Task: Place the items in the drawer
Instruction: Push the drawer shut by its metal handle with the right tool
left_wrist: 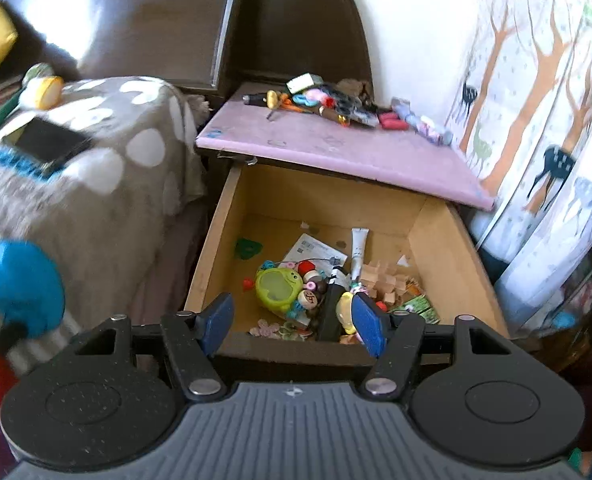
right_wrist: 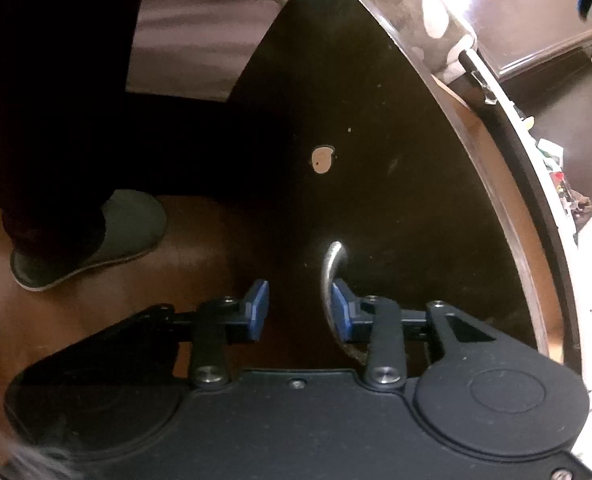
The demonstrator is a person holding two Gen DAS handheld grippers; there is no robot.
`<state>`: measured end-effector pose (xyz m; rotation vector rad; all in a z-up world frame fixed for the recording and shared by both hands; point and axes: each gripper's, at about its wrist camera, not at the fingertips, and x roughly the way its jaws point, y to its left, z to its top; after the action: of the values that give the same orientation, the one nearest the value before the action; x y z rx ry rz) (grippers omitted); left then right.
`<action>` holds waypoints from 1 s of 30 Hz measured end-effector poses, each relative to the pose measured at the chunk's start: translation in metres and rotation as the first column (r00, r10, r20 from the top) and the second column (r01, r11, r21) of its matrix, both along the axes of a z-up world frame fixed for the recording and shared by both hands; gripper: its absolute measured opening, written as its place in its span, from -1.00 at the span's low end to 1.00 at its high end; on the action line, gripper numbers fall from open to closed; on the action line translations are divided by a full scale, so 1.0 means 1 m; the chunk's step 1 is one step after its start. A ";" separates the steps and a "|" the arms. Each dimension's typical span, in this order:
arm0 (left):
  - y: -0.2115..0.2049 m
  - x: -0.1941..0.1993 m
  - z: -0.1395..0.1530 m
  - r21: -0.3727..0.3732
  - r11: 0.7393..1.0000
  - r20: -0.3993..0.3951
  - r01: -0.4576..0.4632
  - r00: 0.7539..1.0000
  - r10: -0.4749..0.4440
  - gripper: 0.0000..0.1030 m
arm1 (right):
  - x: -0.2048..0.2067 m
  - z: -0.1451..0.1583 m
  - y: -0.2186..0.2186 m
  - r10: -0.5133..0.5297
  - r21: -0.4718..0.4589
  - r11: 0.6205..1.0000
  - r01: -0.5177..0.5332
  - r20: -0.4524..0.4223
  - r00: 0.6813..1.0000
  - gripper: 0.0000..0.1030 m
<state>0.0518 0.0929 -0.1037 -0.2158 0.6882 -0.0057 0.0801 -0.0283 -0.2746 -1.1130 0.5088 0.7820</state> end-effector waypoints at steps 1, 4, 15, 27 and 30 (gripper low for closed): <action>0.003 -0.005 -0.001 -0.027 1.000 0.006 -0.014 1.000 0.014 0.24 | -0.001 -0.001 0.001 -0.003 -0.012 1.000 0.003 0.013 1.000 -0.38; 0.006 -0.020 -0.004 -0.064 0.997 0.025 -0.033 0.999 0.034 0.24 | -0.002 -0.001 0.004 -0.006 -0.045 0.999 0.009 0.051 0.999 -0.57; -0.003 -0.040 -0.016 -0.017 0.997 0.022 0.069 0.997 -0.069 0.24 | -0.008 0.000 0.006 -0.025 -0.101 0.994 0.041 0.154 0.988 -0.99; -0.003 -0.038 -0.020 0.002 0.997 0.012 0.083 0.996 -0.083 0.24 | 0.001 0.017 0.004 -0.120 -0.041 0.991 0.129 0.176 0.977 -1.00; 0.000 -0.038 -0.021 -0.012 0.997 0.015 0.079 0.997 -0.079 0.24 | 0.004 0.014 0.002 -0.121 -0.044 0.990 0.133 0.203 0.972 -1.00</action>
<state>0.0140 0.0925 -0.1243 -0.2005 0.6816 -0.0873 0.0845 -0.0259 -0.2604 -1.1856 0.4298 0.5398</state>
